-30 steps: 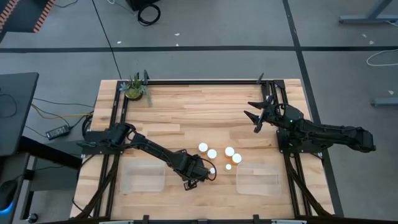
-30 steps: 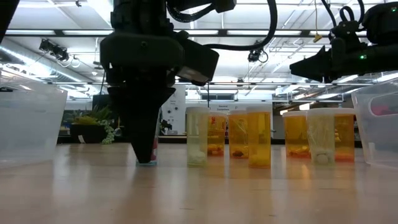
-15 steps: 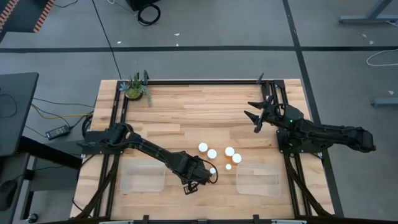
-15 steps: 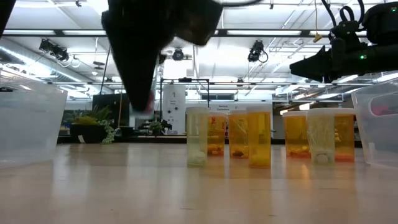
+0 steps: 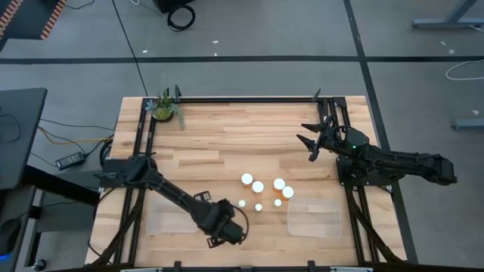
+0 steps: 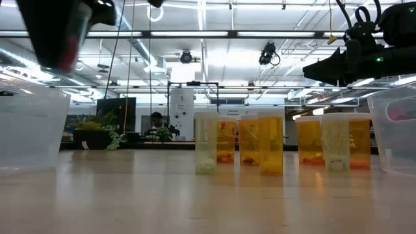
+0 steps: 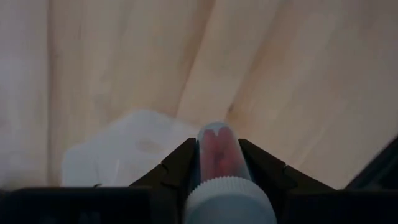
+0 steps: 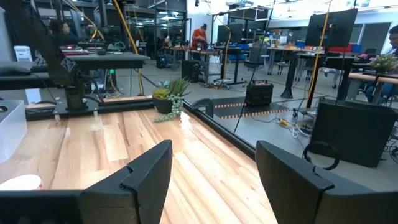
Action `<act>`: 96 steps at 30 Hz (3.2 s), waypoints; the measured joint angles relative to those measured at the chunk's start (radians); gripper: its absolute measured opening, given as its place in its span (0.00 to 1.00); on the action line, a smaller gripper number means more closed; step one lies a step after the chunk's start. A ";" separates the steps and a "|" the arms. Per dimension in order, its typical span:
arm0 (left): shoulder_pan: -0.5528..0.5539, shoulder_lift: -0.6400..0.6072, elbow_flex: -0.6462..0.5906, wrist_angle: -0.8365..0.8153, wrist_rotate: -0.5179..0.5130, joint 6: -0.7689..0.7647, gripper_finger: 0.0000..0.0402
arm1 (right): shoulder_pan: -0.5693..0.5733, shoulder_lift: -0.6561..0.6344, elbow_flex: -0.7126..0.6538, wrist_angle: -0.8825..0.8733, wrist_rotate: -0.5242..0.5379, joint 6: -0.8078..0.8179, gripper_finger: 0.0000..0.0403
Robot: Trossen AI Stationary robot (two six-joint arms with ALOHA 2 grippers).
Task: Pick and place medicine bottles into bin by pill shape (circle, oval)
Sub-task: Put the small blue pill bottle into the left transparent bin
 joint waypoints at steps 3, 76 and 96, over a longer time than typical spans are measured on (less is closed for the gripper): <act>-0.017 0.000 0.000 -0.044 0.000 -0.047 0.29 | 0.000 0.000 0.000 0.000 0.000 0.000 0.59; -0.286 -0.518 -0.972 0.463 0.009 -1.050 0.32 | 0.000 0.000 0.000 0.000 0.000 0.000 0.59; -0.286 -0.515 -0.972 0.472 0.012 -1.050 0.50 | 0.000 0.000 0.000 0.000 0.000 0.000 0.59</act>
